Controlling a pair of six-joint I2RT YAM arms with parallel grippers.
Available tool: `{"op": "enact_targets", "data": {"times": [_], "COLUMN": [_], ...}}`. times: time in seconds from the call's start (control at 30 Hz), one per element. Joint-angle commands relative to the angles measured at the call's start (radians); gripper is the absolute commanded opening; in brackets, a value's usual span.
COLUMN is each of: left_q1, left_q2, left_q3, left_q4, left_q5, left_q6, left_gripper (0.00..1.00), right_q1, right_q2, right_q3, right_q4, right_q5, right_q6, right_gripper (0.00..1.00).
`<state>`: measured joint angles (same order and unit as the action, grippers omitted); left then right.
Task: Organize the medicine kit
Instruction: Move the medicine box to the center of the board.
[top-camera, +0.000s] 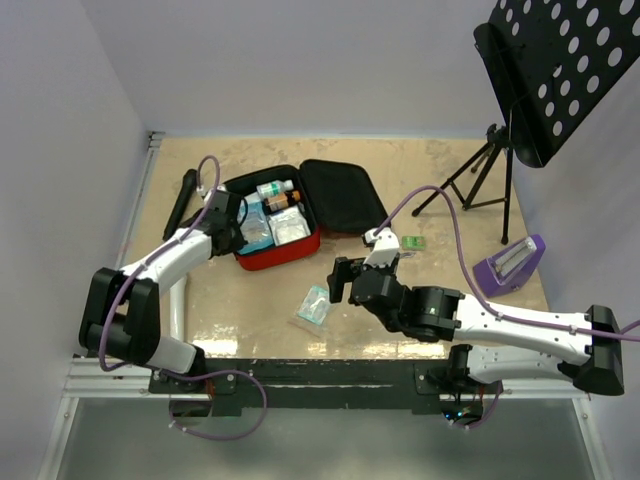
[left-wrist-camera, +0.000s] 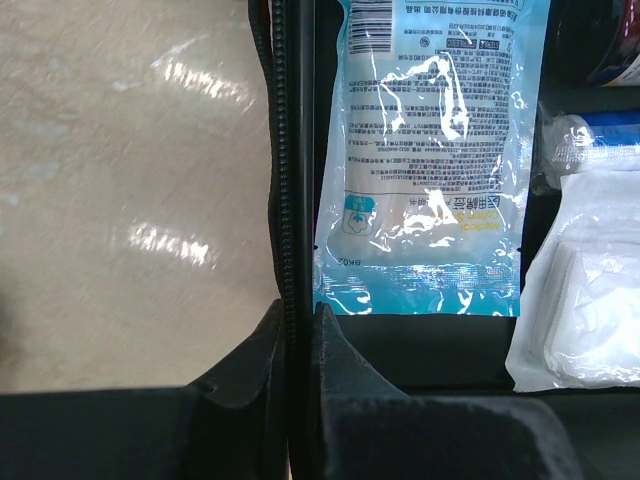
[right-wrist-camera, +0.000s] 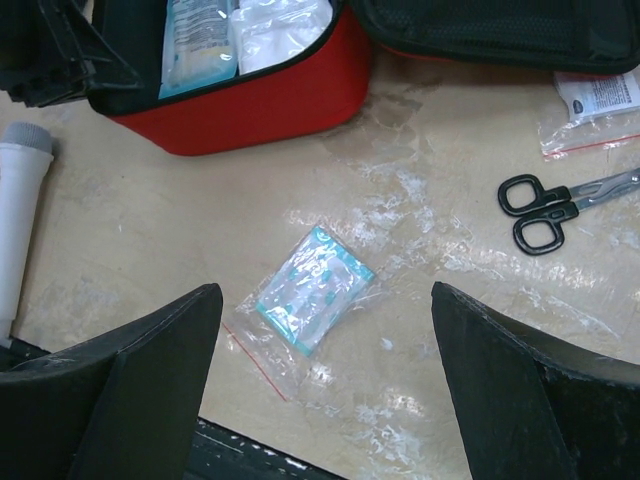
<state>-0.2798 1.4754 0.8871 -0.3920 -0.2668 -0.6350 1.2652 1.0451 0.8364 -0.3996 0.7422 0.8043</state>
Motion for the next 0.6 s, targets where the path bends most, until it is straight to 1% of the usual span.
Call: {"op": "enact_targets", "data": {"times": [0.0, 0.17, 0.33, 0.5, 0.57], "left_q1": [0.002, -0.005, -0.036, -0.056, -0.064], "left_q2": [-0.127, -0.208, -0.266, -0.322, -0.345], "left_q3": [-0.025, -0.086, -0.137, -0.198, -0.217], "left_q4": [-0.004, -0.036, -0.065, -0.082, -0.084], "left_q5": [0.023, 0.032, -0.003, -0.018, -0.022], "left_q6": [-0.068, -0.106, -0.15, -0.206, -0.219], "left_gripper": [0.0, 0.0, 0.0, 0.0, 0.0], "right_q1": [0.003, 0.002, -0.018, -0.101, -0.176], "right_q2": [0.006, 0.056, 0.093, 0.112, 0.116], "right_q3": [-0.025, -0.046, -0.074, -0.103, -0.123], "right_q4": [0.051, 0.096, 0.169, 0.226, 0.238], "right_q5": [0.036, 0.043, 0.022, -0.041, -0.07], "right_q6": [0.021, 0.024, 0.022, 0.024, 0.038], "right_gripper": [0.89, 0.89, 0.89, 0.89, 0.89]}}
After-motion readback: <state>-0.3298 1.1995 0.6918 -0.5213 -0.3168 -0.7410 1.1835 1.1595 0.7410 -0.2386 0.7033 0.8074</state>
